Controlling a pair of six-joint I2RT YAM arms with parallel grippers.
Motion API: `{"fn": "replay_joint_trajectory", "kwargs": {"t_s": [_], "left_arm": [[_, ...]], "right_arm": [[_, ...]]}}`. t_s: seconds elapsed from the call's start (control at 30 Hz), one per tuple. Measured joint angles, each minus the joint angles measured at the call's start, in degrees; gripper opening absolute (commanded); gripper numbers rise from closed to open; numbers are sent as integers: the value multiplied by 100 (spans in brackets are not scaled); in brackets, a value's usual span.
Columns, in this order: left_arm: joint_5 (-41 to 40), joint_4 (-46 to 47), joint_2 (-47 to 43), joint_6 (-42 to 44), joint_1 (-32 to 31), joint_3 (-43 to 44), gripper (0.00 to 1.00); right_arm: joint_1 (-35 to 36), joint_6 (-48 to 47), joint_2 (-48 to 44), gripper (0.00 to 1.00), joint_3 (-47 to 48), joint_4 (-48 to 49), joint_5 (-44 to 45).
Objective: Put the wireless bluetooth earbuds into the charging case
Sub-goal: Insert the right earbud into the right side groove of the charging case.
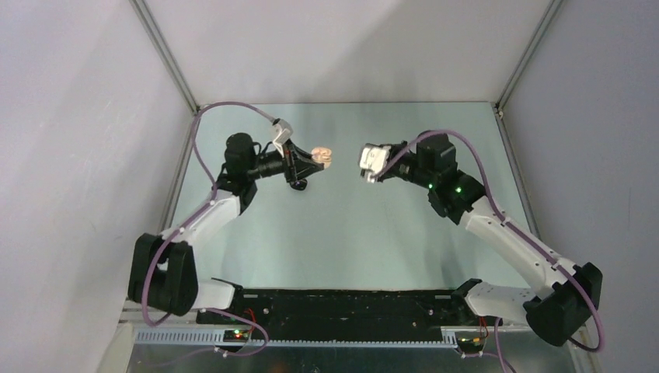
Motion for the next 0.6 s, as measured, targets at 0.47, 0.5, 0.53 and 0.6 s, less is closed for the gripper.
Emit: {"fn": "replay_joint_trajectory", "kwargs": {"t_s": [0.47,0.5,0.53,0.6], "left_arm": [[1045,1499,752,-776,-310,326,0],[1062,1521,752,-778,-319,326,0],[1082,1543,752,-778,-330,326,0],[1126,1582,752,-776,-337,326,0]], "right_arm": [[979,-3346,-313,0,-1034,1681,293],[990,-3405,-313,0,-1034,1740,297],[1005,-3460,-310,0,-1040,1832,310],[1014,-3556,-289,0,-1051,1976,317]]}}
